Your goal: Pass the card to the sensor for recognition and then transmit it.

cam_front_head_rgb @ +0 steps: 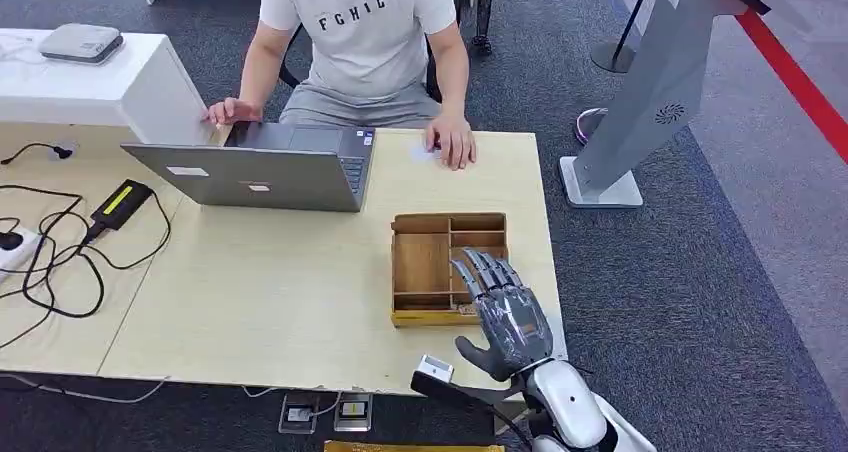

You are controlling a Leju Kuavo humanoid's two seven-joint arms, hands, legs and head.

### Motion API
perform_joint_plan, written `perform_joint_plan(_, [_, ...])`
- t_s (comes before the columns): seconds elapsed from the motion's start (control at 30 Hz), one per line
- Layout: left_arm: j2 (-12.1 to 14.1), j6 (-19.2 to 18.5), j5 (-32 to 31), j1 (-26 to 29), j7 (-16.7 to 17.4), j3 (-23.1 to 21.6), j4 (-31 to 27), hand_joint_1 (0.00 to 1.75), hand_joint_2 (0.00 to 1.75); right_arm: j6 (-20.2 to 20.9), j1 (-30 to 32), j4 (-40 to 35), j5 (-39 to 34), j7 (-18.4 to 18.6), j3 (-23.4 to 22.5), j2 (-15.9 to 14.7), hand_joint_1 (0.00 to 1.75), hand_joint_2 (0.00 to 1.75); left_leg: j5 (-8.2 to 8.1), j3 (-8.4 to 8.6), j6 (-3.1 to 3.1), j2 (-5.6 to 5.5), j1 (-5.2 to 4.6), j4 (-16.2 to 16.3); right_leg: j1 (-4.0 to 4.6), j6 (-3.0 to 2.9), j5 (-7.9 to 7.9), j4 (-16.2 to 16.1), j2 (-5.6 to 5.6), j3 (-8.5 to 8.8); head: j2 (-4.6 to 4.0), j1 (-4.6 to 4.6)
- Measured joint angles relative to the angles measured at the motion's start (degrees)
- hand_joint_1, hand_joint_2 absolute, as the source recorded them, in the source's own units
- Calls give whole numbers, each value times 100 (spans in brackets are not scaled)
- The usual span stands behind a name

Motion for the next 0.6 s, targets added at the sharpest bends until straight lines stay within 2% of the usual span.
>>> perform_joint_plan(0.6, [0, -105, -20, 3, 0, 0, 0, 0, 0, 205, -5, 481, 273, -81, -159, 205, 0, 175, 0, 0, 0, 0, 0, 0, 0, 0, 0, 0, 0, 0, 0, 0])
